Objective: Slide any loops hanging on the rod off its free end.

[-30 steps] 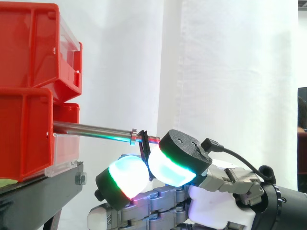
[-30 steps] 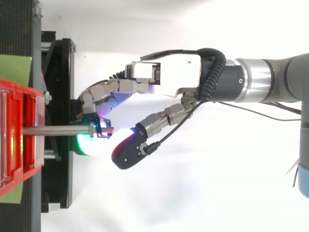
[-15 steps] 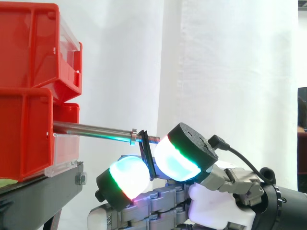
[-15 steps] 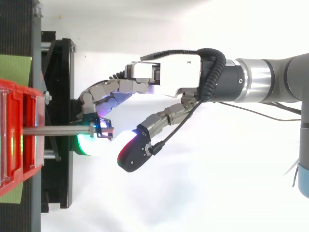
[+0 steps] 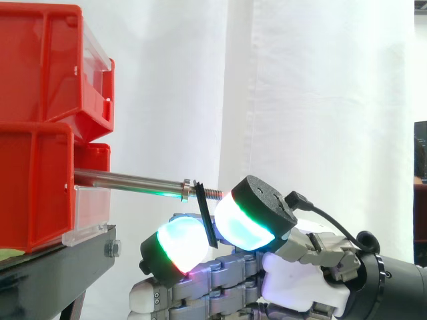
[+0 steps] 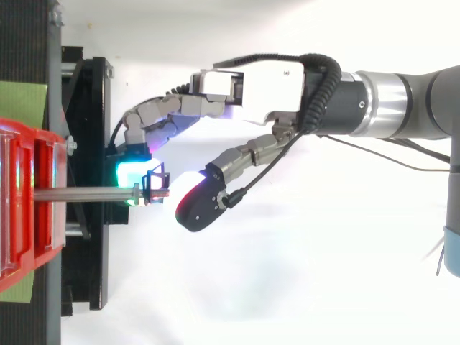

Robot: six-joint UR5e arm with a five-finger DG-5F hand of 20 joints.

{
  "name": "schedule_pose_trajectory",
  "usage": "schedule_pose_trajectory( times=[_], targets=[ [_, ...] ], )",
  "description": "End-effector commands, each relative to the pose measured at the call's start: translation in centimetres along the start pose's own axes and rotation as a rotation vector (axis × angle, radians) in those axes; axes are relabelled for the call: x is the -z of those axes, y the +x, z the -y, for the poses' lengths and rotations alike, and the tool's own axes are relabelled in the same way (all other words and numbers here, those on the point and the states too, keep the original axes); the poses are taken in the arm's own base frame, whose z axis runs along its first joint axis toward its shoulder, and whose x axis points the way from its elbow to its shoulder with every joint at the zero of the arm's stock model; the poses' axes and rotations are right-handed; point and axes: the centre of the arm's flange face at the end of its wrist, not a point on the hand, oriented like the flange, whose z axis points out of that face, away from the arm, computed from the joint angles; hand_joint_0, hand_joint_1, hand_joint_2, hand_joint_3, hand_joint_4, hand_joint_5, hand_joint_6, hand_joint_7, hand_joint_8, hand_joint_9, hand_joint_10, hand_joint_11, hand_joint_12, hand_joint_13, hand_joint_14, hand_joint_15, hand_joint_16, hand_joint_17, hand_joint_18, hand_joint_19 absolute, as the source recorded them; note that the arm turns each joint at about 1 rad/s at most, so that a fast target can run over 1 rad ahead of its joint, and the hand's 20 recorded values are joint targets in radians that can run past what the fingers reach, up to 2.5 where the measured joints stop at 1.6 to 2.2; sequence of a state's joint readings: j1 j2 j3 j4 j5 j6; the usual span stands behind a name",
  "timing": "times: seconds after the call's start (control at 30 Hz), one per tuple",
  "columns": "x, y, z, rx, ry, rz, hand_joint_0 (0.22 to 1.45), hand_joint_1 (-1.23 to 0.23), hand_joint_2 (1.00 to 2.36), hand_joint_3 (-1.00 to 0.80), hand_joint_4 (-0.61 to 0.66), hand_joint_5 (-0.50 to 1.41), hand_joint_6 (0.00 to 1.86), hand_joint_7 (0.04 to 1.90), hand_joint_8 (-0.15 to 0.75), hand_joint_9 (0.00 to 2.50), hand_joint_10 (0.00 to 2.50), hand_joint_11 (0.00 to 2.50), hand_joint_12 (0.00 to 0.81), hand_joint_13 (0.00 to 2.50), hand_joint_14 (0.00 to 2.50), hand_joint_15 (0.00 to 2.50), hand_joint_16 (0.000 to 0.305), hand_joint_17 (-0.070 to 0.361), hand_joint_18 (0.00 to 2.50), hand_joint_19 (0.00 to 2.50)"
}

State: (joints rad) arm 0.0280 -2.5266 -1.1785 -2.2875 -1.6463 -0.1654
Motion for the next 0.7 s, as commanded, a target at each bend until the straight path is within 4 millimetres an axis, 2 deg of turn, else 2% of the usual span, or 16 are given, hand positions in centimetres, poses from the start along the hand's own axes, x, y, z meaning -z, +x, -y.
schedule_pose_trajectory(
  times=[0.0, 0.67],
  targets=[
    [0.19, -0.36, 0.13, 0.013, 0.007, 0.002, 0.57, -0.57, 1.0, -0.48, 0.22, -0.1, 0.5, 1.29, 0.257, 0.62, 0.0, 0.0, 0.286, 0.59, 0.0, 0.02, 0.035, 0.08, 0.53, 0.23],
    [0.16, 0.48, 0.17, 0.025, 0.0, -0.002, 0.58, -0.57, 1.0, -0.48, 0.21, -0.09, 0.5, 1.29, 0.257, 0.63, 0.0, 0.0, 0.283, 0.61, 0.0, 0.02, 0.034, 0.077, 0.54, 0.24]
  ],
)
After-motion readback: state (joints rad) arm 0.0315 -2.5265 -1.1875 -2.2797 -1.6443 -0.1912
